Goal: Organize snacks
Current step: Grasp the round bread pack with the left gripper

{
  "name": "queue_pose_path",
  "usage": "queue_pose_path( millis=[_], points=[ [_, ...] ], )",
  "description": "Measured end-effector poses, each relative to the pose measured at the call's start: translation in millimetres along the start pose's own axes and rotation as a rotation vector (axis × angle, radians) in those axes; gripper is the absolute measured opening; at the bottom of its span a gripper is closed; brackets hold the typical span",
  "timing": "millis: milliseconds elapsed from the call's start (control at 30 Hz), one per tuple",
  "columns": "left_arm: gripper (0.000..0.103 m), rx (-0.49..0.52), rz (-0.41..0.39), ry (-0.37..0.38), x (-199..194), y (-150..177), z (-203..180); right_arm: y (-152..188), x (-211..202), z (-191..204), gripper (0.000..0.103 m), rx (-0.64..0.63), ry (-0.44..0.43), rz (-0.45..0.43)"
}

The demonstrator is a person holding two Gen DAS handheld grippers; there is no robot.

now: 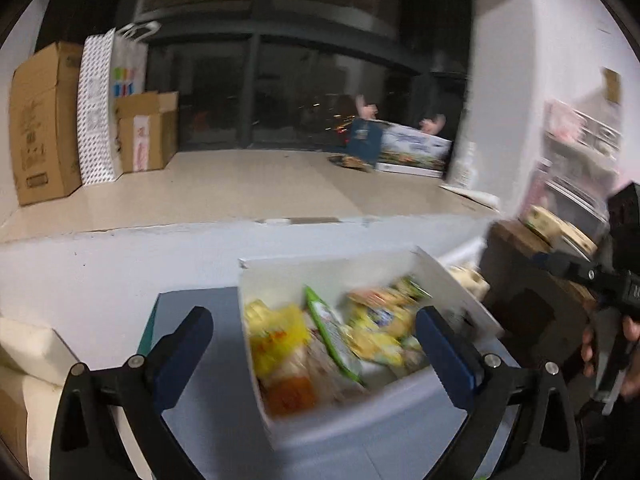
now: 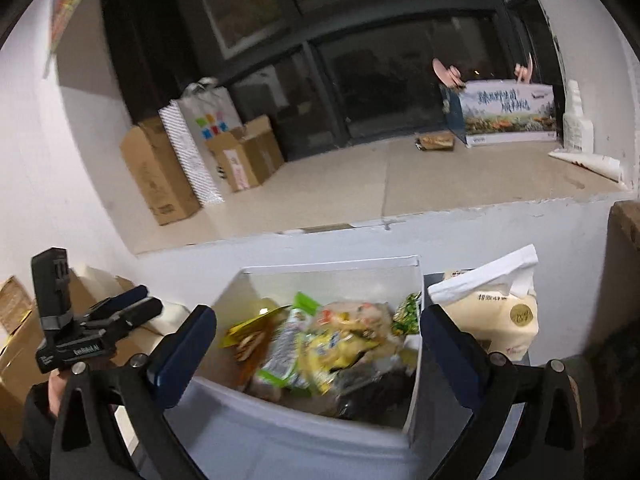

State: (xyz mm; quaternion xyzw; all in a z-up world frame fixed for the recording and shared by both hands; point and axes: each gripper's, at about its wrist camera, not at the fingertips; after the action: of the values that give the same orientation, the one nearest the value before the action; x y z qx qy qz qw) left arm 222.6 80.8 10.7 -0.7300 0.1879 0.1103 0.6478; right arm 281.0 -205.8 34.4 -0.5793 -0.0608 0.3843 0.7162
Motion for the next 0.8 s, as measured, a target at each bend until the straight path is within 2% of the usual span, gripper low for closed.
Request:
queue_pose_path(
  millis=[133, 267, 367, 467, 600, 800],
  points=[
    [0.103, 0.038, 0.010, 0.076, -42, 38, -28, 28, -38, 15, 0.103, -0.041, -0.064, 0.014],
    [0.103, 0.000, 0.076, 0.173, -67, 88, -48, 76, -77, 27, 0.103, -0.093, -0.031, 0.063],
    [0.103, -0.009, 0.126, 0.220, -79, 132, -70, 113, -107, 26, 0.103, -0.088, 0.028, 0.057],
    [0.103, 0.028, 0.192, 0.267, -80, 165, -95, 143, -134, 18, 0.103, -0.038, 0.089, 0.032],
    [0.103, 0.094, 0.274, 0.339, -74, 195, -130, 166, -153, 14, 0.103, -0.031, 0.128, 0.055],
    [0.103, 0.142, 0.376, 0.395, -47, 215, -157, 186, -161, 9, 0.103, -0.025, 0.119, 0.101]
  ],
)
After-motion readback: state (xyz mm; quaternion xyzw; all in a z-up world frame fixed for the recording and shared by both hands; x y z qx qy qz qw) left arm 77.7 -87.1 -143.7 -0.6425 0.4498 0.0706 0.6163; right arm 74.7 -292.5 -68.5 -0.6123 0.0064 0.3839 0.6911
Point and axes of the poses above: each gripper's, at about its wrist camera, not at the fingertips, and x roughly the way its jaws point, z to its left, y to its underside, and after that the axes turned 7 degrees about -z, right-handed
